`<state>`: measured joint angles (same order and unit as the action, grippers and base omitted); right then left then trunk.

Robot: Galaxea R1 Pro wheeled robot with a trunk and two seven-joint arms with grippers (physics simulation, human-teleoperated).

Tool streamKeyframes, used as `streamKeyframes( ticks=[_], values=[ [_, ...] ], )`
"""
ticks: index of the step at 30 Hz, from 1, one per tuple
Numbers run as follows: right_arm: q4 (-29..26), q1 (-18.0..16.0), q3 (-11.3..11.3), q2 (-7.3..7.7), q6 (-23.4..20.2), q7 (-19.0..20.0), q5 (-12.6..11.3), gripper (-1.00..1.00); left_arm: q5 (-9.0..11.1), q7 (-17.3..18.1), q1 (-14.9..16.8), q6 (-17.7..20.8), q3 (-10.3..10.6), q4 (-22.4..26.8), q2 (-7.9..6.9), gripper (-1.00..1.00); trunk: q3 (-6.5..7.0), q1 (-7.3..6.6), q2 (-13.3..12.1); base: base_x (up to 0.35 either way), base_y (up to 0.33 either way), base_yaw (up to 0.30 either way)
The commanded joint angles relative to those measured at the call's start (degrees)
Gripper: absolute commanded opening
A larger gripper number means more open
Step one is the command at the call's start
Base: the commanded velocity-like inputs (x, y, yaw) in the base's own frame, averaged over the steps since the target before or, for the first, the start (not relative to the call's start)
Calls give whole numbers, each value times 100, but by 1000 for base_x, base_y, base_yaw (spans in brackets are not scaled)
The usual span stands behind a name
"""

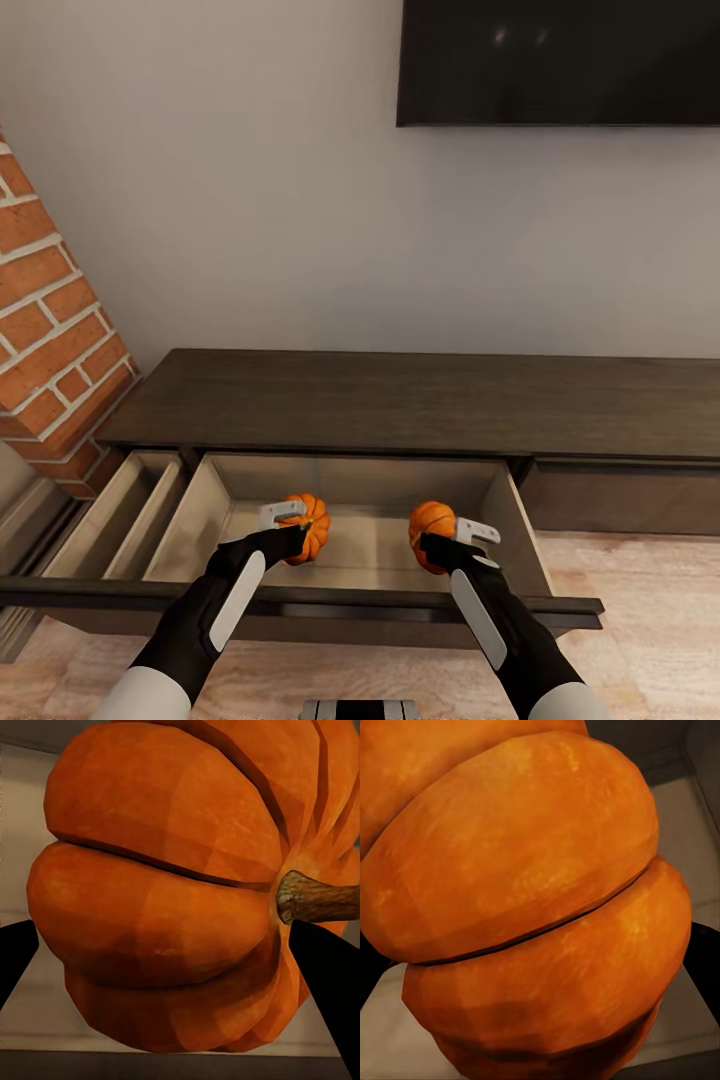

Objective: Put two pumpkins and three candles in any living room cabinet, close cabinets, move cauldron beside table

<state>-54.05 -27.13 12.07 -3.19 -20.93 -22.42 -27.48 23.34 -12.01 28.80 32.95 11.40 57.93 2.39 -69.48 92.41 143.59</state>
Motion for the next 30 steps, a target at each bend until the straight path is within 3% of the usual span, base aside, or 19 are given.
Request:
streamKeyframes(
  ticks=[1, 5, 6, 12, 13, 30],
  values=[
    [-9, -3, 14, 3, -14, -47, -47, -100, 52, -64, 2, 16, 11, 8, -2, -100, -5, -1, 2, 0, 0, 0],
    [-10, -3, 16, 3, -22, -37, -50, -100, 48, -64, 4, 18, 12, 8, -2, -100, -5, -1, 2, 0, 0, 0],
    [-10, -3, 15, 3, -27, -36, -53, 100, 48, -64, 3, 18, 12, 8, -2, -100, -5, -1, 2, 0, 0, 0],
    [-18, -3, 15, 3, -251, -34, -66, 100, 48, -59, 2, 18, 12, 8, -6, -100, -5, -1, 2, 0, 0, 0],
    [-18, -3, 15, 3, -264, -35, -61, 100, 48, -57, 2, 18, 12, 8, -8, 100, -5, -1, 2, 0, 0, 0],
    [-27, -3, 18, 3, -280, -35, -66, 100, 56, -31, 2, 20, -9, 102, -18, 100, -5, -1, 2, 0, 0, 0]
  ],
)
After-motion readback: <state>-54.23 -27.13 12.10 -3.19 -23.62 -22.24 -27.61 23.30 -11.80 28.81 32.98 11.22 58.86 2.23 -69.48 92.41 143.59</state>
